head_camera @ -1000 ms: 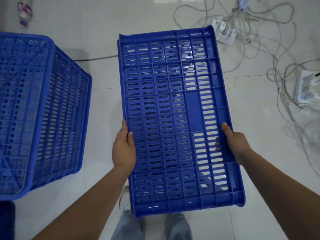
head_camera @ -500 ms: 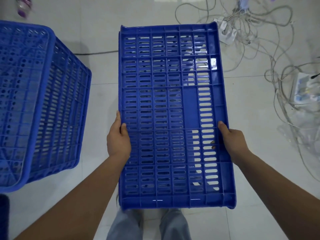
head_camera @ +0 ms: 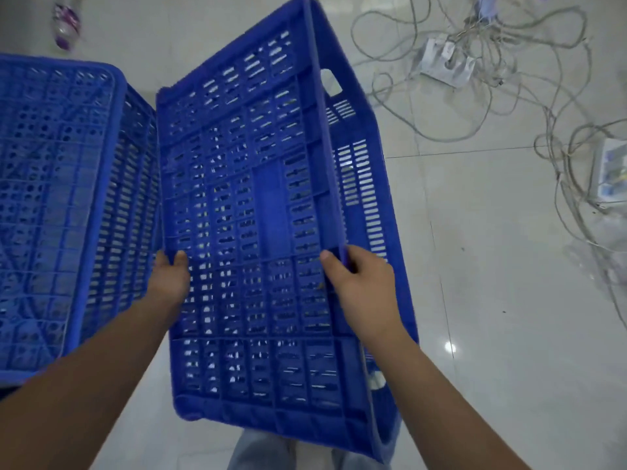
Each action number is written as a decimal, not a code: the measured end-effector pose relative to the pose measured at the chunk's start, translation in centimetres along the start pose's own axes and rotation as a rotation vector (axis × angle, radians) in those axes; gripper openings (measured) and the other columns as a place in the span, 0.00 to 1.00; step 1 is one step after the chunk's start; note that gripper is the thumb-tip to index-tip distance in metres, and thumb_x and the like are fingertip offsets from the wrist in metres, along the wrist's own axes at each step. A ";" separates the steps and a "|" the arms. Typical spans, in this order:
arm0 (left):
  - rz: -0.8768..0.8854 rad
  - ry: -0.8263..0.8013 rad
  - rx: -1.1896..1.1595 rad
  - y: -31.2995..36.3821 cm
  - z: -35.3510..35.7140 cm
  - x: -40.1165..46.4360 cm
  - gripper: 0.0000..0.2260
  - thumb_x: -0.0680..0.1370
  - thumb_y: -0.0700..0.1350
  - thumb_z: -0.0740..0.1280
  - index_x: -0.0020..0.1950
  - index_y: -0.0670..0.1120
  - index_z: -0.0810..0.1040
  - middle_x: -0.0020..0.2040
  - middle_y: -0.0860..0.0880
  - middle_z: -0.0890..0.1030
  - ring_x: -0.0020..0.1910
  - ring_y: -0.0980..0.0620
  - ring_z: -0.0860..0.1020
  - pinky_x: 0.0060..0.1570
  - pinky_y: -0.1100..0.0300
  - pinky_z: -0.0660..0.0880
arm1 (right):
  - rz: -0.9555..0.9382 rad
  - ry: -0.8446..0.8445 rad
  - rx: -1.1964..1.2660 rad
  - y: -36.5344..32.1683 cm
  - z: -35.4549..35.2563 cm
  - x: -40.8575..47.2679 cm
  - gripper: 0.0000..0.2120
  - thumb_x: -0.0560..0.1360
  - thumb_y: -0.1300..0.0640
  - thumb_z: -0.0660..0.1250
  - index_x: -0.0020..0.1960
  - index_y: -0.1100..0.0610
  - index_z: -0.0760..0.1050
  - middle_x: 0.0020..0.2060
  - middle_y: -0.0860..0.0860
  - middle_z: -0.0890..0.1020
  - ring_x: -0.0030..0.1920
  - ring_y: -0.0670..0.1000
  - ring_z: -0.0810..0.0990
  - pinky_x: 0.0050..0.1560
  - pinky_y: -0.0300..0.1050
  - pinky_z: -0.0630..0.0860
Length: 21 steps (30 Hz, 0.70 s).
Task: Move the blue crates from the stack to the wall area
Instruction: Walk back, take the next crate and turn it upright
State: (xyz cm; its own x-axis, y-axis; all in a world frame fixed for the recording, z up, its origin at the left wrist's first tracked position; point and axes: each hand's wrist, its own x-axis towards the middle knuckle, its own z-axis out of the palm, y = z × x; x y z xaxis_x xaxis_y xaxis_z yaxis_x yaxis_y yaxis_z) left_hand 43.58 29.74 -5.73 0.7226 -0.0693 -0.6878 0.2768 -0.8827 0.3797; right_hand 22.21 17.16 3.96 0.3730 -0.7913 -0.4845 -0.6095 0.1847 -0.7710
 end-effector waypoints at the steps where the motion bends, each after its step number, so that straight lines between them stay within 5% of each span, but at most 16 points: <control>1: -0.016 -0.015 -0.016 -0.2 -0.1 0.0 0.28 0.83 0.53 0.51 0.80 0.48 0.43 0.79 0.40 0.55 0.74 0.34 0.61 0.69 0.37 0.63 | 0.002 -0.013 0.012 -0.3 0.7 -0.3 0.22 0.76 0.53 0.65 0.29 0.57 0.60 0.24 0.48 0.64 0.25 0.46 0.61 0.30 0.41 0.61; 3: -0.050 -0.049 -0.049 -0.8 -0.3 -0.7 0.30 0.82 0.57 0.51 0.79 0.49 0.43 0.80 0.46 0.48 0.78 0.40 0.53 0.73 0.38 0.56 | 0.002 -0.066 0.087 -0.8 1.7 -1.1 0.15 0.76 0.54 0.65 0.35 0.62 0.69 0.28 0.51 0.73 0.28 0.47 0.68 0.32 0.42 0.68; 5: -0.076 -0.137 -0.094 -1.1 -0.7 -1.8 0.32 0.80 0.63 0.50 0.80 0.51 0.48 0.80 0.49 0.47 0.78 0.42 0.51 0.74 0.38 0.53 | 0.044 -0.172 0.166 -1.7 3.0 -2.1 0.08 0.77 0.56 0.64 0.51 0.61 0.74 0.43 0.53 0.81 0.40 0.56 0.77 0.43 0.52 0.76; 7: -0.055 -0.221 -0.143 -1.0 -0.7 -3.1 0.33 0.77 0.66 0.50 0.79 0.54 0.49 0.80 0.51 0.49 0.79 0.44 0.51 0.74 0.38 0.52 | 0.098 -0.277 0.233 -2.2 4.5 -2.9 0.11 0.78 0.58 0.63 0.60 0.56 0.71 0.53 0.48 0.78 0.52 0.55 0.75 0.49 0.43 0.75; 10: 0.016 -0.200 -0.130 -0.4 -0.4 -4.5 0.32 0.79 0.64 0.49 0.79 0.54 0.45 0.80 0.53 0.44 0.79 0.47 0.48 0.74 0.42 0.50 | 0.062 -0.311 0.220 -2.5 7.0 -3.6 0.10 0.78 0.60 0.61 0.59 0.54 0.68 0.47 0.43 0.73 0.50 0.42 0.74 0.48 0.27 0.72; 14: 0.023 -0.231 -0.115 -0.7 -0.8 -4.0 0.31 0.78 0.64 0.48 0.79 0.55 0.46 0.80 0.54 0.43 0.79 0.49 0.47 0.75 0.43 0.49 | 0.003 -0.288 0.092 -2.0 9.1 -3.8 0.12 0.79 0.59 0.60 0.62 0.54 0.67 0.56 0.48 0.75 0.57 0.47 0.75 0.62 0.45 0.73; 21: -0.098 -0.334 -0.173 -2.1 1.0 -2.7 0.35 0.76 0.69 0.46 0.79 0.54 0.47 0.80 0.55 0.47 0.79 0.52 0.50 0.76 0.47 0.50 | -0.117 -0.274 -0.173 -1.3 9.9 -3.2 0.12 0.80 0.60 0.57 0.63 0.58 0.64 0.60 0.52 0.72 0.61 0.50 0.71 0.66 0.43 0.67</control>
State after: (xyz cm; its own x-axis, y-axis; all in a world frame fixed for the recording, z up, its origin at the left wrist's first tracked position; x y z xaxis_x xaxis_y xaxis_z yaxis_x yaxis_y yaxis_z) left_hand 40.42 31.26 -5.32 0.4492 -0.1615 -0.8787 0.4577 -0.8031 0.3816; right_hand 28.75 25.25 2.47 0.6069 -0.6110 -0.5083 -0.6525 -0.0179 -0.7576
